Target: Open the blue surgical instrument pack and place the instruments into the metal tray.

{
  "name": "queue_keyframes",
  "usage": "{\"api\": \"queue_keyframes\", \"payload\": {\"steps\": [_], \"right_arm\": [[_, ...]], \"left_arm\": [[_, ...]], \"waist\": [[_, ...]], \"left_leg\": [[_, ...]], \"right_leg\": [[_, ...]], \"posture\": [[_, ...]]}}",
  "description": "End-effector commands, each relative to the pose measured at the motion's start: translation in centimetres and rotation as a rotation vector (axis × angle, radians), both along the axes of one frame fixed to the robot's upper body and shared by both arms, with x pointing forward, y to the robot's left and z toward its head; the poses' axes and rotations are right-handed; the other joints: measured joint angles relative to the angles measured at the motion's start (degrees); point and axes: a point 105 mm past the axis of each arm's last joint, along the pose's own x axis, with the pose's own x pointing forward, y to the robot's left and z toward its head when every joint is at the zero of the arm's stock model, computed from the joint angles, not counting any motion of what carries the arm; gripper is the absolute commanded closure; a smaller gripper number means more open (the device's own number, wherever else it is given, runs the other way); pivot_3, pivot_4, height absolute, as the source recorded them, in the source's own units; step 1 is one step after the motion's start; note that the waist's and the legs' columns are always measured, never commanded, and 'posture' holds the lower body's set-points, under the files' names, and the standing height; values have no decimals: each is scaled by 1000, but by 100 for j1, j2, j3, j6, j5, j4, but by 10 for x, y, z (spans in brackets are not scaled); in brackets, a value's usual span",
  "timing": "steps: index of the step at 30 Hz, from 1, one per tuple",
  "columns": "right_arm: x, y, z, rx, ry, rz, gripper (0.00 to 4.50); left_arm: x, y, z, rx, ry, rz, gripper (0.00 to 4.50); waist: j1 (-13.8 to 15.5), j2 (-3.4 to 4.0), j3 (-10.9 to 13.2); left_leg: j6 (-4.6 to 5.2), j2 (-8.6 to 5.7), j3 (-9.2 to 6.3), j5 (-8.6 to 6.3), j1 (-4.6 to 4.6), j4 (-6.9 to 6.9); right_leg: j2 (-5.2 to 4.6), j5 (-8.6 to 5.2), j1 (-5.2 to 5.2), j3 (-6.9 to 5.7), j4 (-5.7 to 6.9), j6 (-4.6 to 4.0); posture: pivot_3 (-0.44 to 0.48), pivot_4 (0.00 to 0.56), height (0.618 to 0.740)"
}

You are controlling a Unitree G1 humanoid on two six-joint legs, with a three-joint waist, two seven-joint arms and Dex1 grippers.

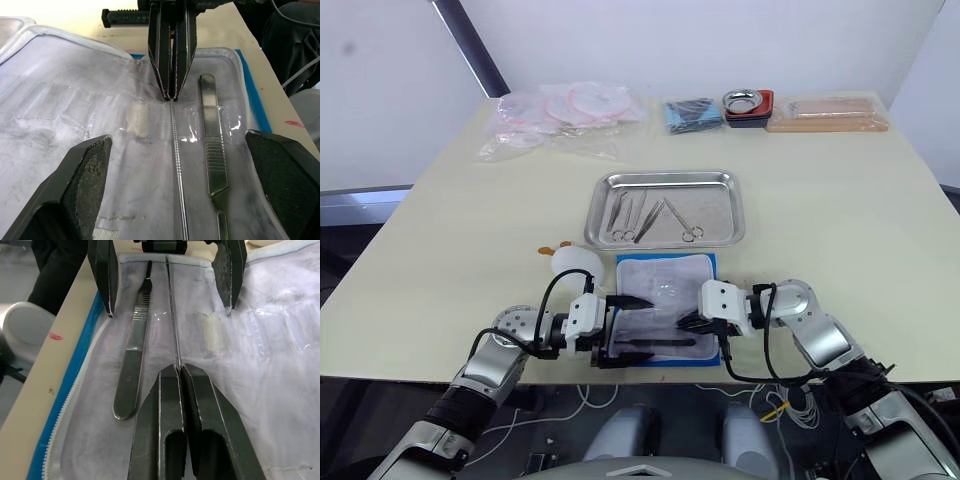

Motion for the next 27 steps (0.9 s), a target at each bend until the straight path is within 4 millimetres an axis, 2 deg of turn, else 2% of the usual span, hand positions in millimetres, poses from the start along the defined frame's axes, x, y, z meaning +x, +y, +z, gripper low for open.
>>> {"api": "queue_keyframes", "payload": {"steps": [1, 9, 13, 27], "right_arm": [[0, 0, 22, 21, -39, 11, 4461], [2, -6, 38, -3, -113, 13, 4461], [3, -9, 38, -16, -119, 10, 4461], [11, -37, 47, -144, -254, 61, 4461]], "left_arm": [[-24, 32, -59, 228, 208, 51, 0], [-20, 33, -59, 231, 204, 48, 0], [-20, 32, -59, 230, 204, 47, 0], [-18, 32, -59, 224, 198, 51, 0]], "waist": [[0, 3, 3], [5, -6, 16], [9, -14, 28], [17, -18, 47]], "left_leg": [[0, 0, -1, 0, 0, -3], [0, 0, -2, 0, 0, -19], [-1, 0, -4, 0, -1, -19], [-1, -4, -2, 0, -2, -23]], "right_leg": [[1, 0, -1, -1, -2, -1], [3, -4, -2, -7, -11, -6], [3, -4, -2, -10, -12, -6], [1, -4, -3, -10, -19, -6]], "posture": [[0, 150, 740], [0, 150, 740], [0, 150, 740], [0, 150, 740]]}}
